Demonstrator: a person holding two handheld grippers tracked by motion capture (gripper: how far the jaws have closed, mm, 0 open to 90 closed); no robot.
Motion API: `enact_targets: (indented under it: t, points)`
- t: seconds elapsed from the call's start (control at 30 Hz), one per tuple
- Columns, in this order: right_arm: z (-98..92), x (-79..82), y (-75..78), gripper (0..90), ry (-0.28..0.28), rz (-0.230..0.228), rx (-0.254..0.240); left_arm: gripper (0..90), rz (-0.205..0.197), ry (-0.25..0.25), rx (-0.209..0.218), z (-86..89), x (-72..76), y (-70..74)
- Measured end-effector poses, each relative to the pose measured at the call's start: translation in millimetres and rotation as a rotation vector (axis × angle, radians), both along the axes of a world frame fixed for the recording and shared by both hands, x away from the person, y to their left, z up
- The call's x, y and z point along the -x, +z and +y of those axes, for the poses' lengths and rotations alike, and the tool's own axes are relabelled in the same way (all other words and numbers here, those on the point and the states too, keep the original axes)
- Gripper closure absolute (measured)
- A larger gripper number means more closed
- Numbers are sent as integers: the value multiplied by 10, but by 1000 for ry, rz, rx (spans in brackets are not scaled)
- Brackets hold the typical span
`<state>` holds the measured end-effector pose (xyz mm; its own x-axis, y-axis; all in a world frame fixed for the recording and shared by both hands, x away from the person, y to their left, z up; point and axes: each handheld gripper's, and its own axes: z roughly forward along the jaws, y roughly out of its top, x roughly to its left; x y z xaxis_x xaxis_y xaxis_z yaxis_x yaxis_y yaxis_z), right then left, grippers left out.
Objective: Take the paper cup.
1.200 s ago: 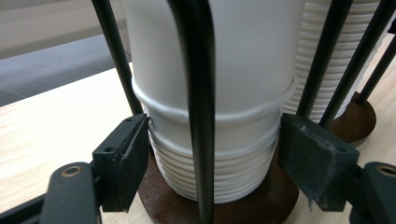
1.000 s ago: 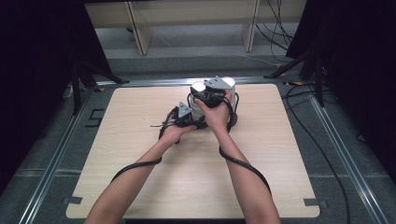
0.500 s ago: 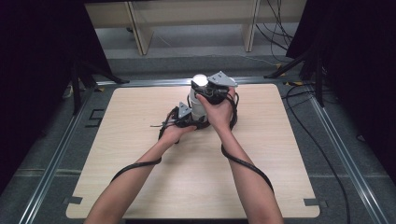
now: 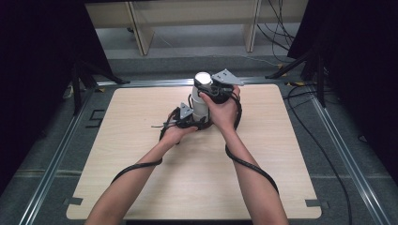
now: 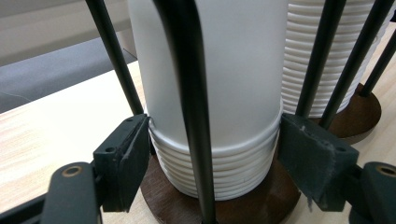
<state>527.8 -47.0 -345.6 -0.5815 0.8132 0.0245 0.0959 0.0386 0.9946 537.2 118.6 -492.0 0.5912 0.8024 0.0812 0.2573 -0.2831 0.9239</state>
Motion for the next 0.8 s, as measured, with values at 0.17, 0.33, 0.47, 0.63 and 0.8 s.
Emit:
enact_targets:
  t: [0.17,0.33,0.47,0.63,0.8]
  points:
    - [-1,37,31,360,11,2,-23,254,6,-7,20,2,-7,-3]
    - [-28,92,57,359,21,19,-41,204,-1,-22,23,30,72,4]
    - [-45,115,43,359,25,23,-45,159,-3,-24,6,79,181,33]
    - [-77,160,55,359,41,8,-42,144,-12,-29,-15,175,314,74]
    - [-120,241,71,359,43,33,-53,143,-12,-28,-19,336,484,127]
